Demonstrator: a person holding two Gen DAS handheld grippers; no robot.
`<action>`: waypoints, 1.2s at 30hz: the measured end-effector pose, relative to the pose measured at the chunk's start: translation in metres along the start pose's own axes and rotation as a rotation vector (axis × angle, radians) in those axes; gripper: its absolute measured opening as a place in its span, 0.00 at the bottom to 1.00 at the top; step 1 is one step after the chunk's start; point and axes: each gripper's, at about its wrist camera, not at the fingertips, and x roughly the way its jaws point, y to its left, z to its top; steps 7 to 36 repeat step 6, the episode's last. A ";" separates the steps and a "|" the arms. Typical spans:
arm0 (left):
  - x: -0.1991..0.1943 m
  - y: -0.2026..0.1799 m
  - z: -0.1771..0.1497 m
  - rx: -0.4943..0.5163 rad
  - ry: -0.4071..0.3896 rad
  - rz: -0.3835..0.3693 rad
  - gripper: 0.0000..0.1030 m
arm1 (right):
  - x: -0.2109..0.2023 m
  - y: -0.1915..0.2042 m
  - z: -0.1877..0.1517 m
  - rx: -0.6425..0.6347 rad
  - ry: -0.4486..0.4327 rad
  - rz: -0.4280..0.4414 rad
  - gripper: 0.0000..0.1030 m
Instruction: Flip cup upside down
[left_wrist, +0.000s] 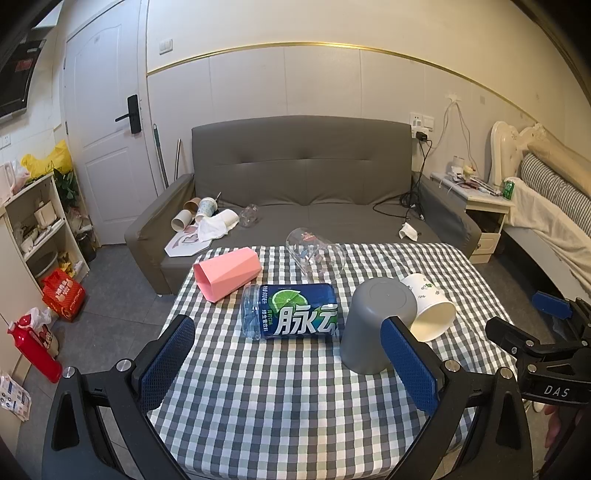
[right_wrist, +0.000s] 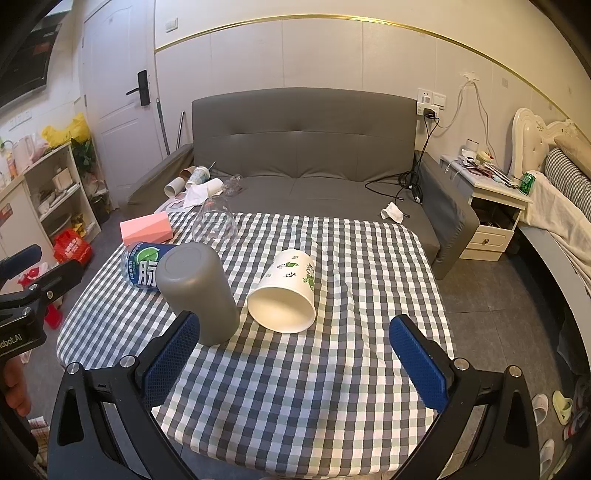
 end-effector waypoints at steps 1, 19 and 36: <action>0.000 0.000 0.000 0.000 0.000 0.000 1.00 | 0.000 0.000 0.000 -0.001 0.001 0.000 1.00; 0.000 0.001 0.000 -0.001 -0.002 0.000 1.00 | 0.001 0.002 -0.001 -0.004 0.003 0.001 1.00; 0.000 0.001 0.000 -0.001 -0.002 0.000 1.00 | 0.001 0.002 -0.001 -0.004 0.003 0.001 1.00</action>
